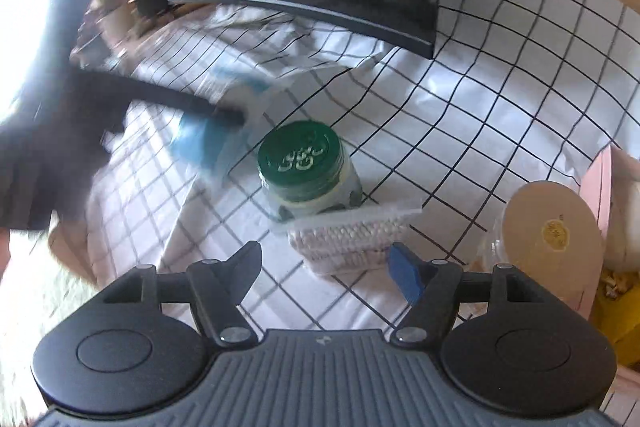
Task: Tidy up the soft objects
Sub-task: 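Lift the blue wet-wipe pack with the left gripper toward the pink box, then grasp the bag of cotton swabs with the right gripper while the left holds the wet-wipe pack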
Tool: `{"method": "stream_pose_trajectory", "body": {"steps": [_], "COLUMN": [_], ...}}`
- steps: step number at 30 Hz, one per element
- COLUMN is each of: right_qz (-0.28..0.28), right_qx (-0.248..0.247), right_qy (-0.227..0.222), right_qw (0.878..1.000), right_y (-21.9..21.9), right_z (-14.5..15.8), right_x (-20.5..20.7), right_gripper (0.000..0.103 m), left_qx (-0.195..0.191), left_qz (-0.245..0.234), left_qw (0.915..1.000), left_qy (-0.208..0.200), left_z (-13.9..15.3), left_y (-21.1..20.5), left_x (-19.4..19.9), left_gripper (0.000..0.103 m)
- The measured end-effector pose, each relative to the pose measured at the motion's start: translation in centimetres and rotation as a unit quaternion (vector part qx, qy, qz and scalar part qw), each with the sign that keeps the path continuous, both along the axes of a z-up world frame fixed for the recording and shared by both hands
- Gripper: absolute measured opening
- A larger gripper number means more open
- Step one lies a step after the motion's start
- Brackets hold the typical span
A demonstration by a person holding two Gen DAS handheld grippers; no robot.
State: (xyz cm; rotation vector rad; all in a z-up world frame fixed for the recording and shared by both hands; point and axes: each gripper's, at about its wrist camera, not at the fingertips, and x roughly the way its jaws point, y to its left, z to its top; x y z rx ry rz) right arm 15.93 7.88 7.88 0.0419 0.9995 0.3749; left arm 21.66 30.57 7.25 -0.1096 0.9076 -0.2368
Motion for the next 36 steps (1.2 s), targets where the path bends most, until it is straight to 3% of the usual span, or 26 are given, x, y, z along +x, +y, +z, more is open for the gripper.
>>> {"method": "stream_pose_trajectory", "body": {"steps": [8, 14, 19, 22, 24, 28, 32, 33, 34, 36], "right_qz": [-0.060, -0.080, -0.166, -0.159, -0.155, -0.205, -0.251, -0.253, -0.251, -0.235], "right_qx": [-0.027, -0.124, -0.098, -0.051, -0.053, -0.055, -0.016, -0.016, -0.019, -0.009], "right_qy": [-0.001, -0.069, -0.052, -0.042, -0.053, -0.065, -0.048, -0.044, -0.036, -0.022], "right_qw": [0.998, 0.987, 0.980, 0.985, 0.985, 0.975, 0.967, 0.966, 0.967, 0.972], "right_y": [2.4, 3.9, 0.7, 0.3, 1.2, 2.1, 0.6, 0.3, 0.1, -0.3], "right_z": [-3.5, -5.5, -5.4, -5.2, -4.9, -4.4, -4.8, -5.0, -5.2, -5.4], "right_x": [-0.6, -2.0, -2.8, -3.8, -4.2, -3.8, -2.8, -2.4, -1.8, -0.9], "right_gripper": [0.070, 0.070, 0.070, 0.070, 0.070, 0.070, 0.070, 0.063, 0.044, 0.040], "left_qx": [-0.073, -0.050, -0.049, -0.059, -0.063, -0.066, -0.066, -0.066, -0.065, -0.062], "left_qz": [0.083, 0.054, 0.028, 0.023, 0.016, 0.002, 0.002, 0.004, 0.007, 0.012], "left_qw": [0.9939, 0.9973, 0.9983, 0.9979, 0.9978, 0.9978, 0.9977, 0.9977, 0.9978, 0.9979], "left_qy": [-0.003, -0.002, 0.012, 0.014, 0.014, 0.013, 0.013, 0.013, 0.014, 0.012], "left_z": [-2.6, -2.3, -2.8, -3.1, -3.1, -3.1, -3.4, -3.5, -3.6, -3.6], "left_y": [2.1, 1.7, 1.9, 1.9, 1.6, 1.2, 1.3, 1.4, 1.6, 1.8], "left_x": [-2.4, -3.3, -3.2, -3.3, -3.5, -3.5, -3.4, -3.4, -3.4, -3.3], "left_gripper": [0.056, 0.056, 0.056, 0.056, 0.056, 0.056, 0.056, 0.056, 0.056, 0.056]}}
